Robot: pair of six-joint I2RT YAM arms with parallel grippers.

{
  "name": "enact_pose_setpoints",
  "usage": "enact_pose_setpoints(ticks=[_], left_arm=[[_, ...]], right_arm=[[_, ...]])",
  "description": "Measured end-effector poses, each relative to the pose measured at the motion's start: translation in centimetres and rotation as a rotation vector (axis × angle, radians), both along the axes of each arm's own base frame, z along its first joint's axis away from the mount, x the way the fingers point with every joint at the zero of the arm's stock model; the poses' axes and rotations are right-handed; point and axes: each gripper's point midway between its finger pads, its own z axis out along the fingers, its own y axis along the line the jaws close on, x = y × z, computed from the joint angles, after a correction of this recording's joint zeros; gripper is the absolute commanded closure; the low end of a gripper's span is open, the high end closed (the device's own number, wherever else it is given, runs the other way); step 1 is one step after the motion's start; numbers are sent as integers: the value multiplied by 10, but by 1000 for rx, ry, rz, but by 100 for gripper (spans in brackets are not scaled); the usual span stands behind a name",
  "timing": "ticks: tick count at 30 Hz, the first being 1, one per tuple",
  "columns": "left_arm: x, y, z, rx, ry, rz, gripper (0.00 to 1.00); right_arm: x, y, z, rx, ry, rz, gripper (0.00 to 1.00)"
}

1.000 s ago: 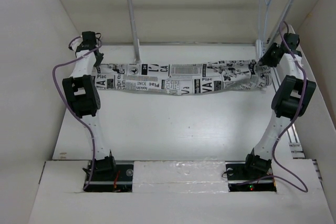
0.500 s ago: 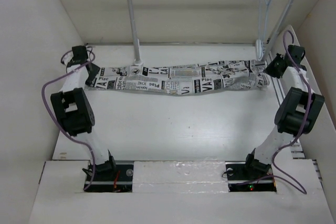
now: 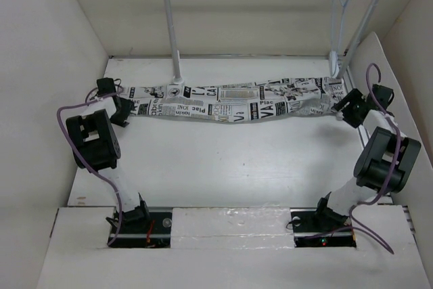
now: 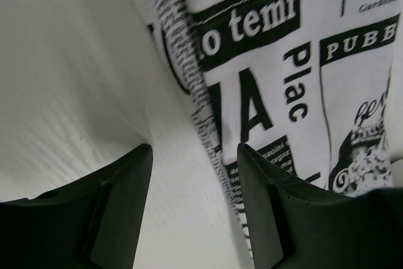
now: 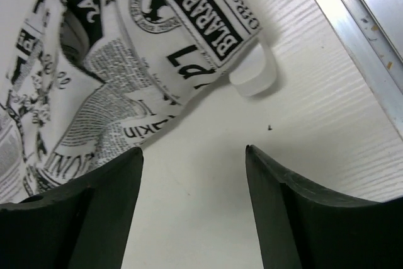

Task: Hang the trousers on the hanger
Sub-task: Fold the trousers at the center of the board.

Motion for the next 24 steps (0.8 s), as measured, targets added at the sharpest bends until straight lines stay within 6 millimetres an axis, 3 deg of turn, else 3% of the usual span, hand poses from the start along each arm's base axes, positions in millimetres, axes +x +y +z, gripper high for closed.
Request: enact_pose_setpoints(ticks=[3,6,7,9,13,17,19,21,22,23,24], left_arm=[[17,3,2,-7,-39,8,50],[35,6,0,-13,-58,11,65],[39,7,0,-13,-63,9,79],[43,9,-3,-12,-65,11,90],[48,10,-4,-11,-56,2,100],[62,13,-3,-6,-61,-13,100],[67,14,-2,-5,-65,-21,100],[69,14,-2,-4,-67,-26,100],[70,14,-2,-4,-67,-26,100],[70,15,-2,-1,-66,-29,100],[70,16,-1,5,-63,-31,100]], right_arm=[[-3,-8,-17,37,28,-15,27],[-2,-11,-32,69,45,-19,29],[-2,-11,-38,82,56,-19,29],[-1,-8,-50,107,77,-21,32],[13,-4,-58,134,86,-24,38],[36,2,-61,157,77,-20,42],[46,7,-61,164,74,-17,51],[57,12,-63,169,69,-10,72],[61,15,-64,175,70,-11,89],[64,17,-66,177,69,-11,89],[67,19,-65,179,61,-14,100]])
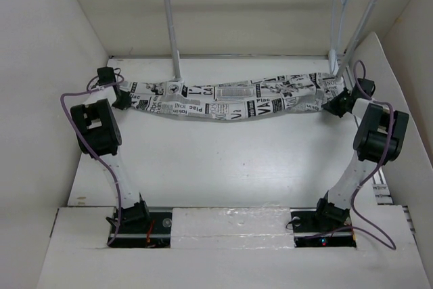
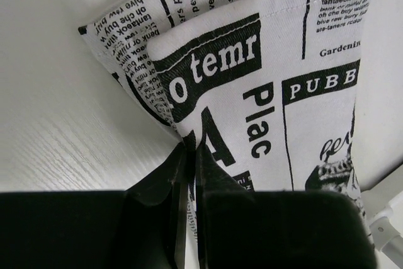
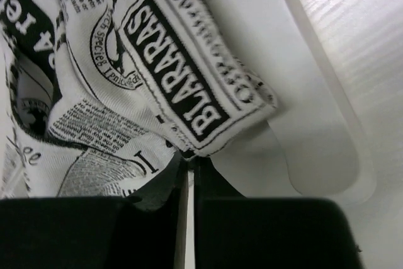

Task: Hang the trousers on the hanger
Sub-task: Fold the trousers at the center of the board.

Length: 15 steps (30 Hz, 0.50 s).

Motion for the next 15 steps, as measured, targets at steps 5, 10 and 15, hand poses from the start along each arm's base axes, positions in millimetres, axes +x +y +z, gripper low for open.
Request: enact_pose_setpoints(ticks=[5,10,15], left_arm=[[-5,8,2,58,36,-15,100],[-18,15,11,131,92,-26,100],[-30,16,39,185,97,-32,100]], right_arm=[[0,-6,5,-55,1,-10,100],[-20,-11,41,-137,-34,-16,100],[-48,-21,86,-173,-99,-46,100]])
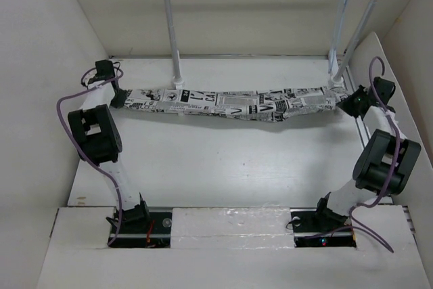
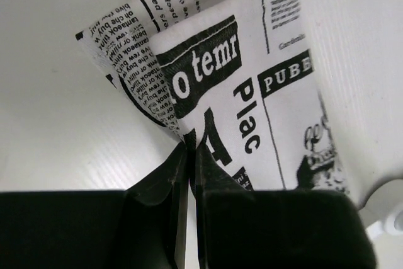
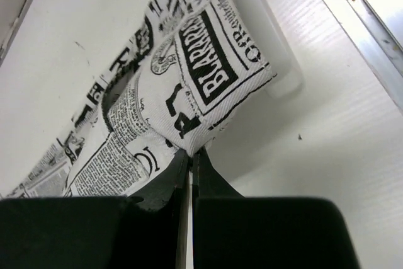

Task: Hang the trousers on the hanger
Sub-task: Fold the trousers at the center of the board.

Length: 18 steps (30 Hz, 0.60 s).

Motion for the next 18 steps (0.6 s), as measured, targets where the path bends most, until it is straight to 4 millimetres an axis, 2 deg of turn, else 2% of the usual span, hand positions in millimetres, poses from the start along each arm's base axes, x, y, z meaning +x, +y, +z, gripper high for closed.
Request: enact_pose_setpoints(ticks=[3,4,6,9,14,15,16,17,18], left_arm=[[-11,0,18,34,-5,-4,100],[-16,-1,22,41,-2,-5,100],[-27,-1,28,56,5,-6,100],[-55,-2,26,81,47,1,100],[-113,-4,8,89,151,24,100],[-125,-2,3,82,166,36,100],[-138,1,-1,73,181,53,100],[-152,3,-5,58,200,72,96],[-163,5,-8,46,215,89,73]], right_arm=[[-19,-6,2,9,14,-16,100],[-34,-9,-5,26,47,-30,100],[-43,-10,-11,38,70,-37,100],[-74,-11,-31,72,137,-58,100],[-140,-10,-66,135,240,-135,100],[-153,-9,-70,143,256,-151,94],[-164,-7,-72,150,270,-164,82],[-173,-6,-71,152,280,-173,46],[-178,-6,-69,145,286,-182,36]])
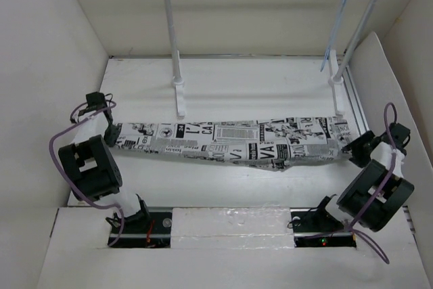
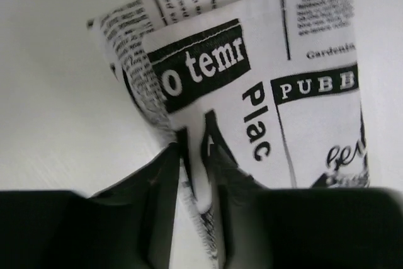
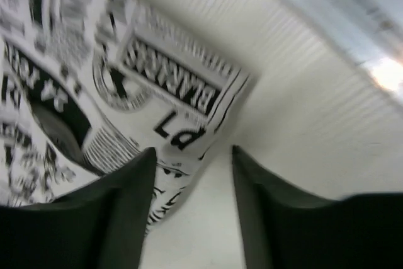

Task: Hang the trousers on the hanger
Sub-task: Fold the trousers at the center of the board.

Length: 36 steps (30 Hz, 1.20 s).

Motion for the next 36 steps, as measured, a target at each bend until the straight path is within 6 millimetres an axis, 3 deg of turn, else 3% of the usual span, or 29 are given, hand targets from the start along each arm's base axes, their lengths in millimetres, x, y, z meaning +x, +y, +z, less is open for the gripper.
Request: enact_pose_setpoints(ticks=[2,4,7,11,15,18,19,22,23,26,28,31,32,33,36], left_arm=[[-23,9,-6,4,34,42,59],[-35,18,-8,8,47,85,56],[-33,19,0,7,14,90,55],[-18,5,22,1,-77,41,58],[30,-69,62,-29,-294,-221,61],[49,-158,82,-82,-398,-478,64],[49,-188,84,-106,-416,-556,65],[34,-261,82,-171,-416,-734,76],[26,-284,79,-185,-408,-790,78],[1,-335,65,-213,-368,-903,86],[-18,-362,53,-222,-333,-970,93],[-40,-391,34,-233,-285,-1039,100],[-46,-398,27,-233,-267,-1055,100],[-51,-404,21,-234,-250,-1068,100],[-67,-420,-1,-226,-198,-1110,100]], right_arm=[[-2,-9,11,-55,-23,-1,25],[2,-19,23,-92,-50,-5,22],[5,-25,30,-119,-65,-1,18],[2,-27,30,-149,-66,-5,13],[-3,-19,6,-94,-25,18,13],[-5,-9,-19,-24,5,36,16],[0,-10,-17,-24,-19,42,20],[9,-9,-19,-2,-61,51,44],[11,-9,-20,5,-70,53,63],[19,-5,-22,47,-104,58,100],[23,-3,-18,60,-129,64,100],[28,-2,6,31,-168,86,100],[34,1,34,-19,-198,122,100],[37,1,42,-34,-209,131,100],[62,16,115,-198,-326,254,100]])
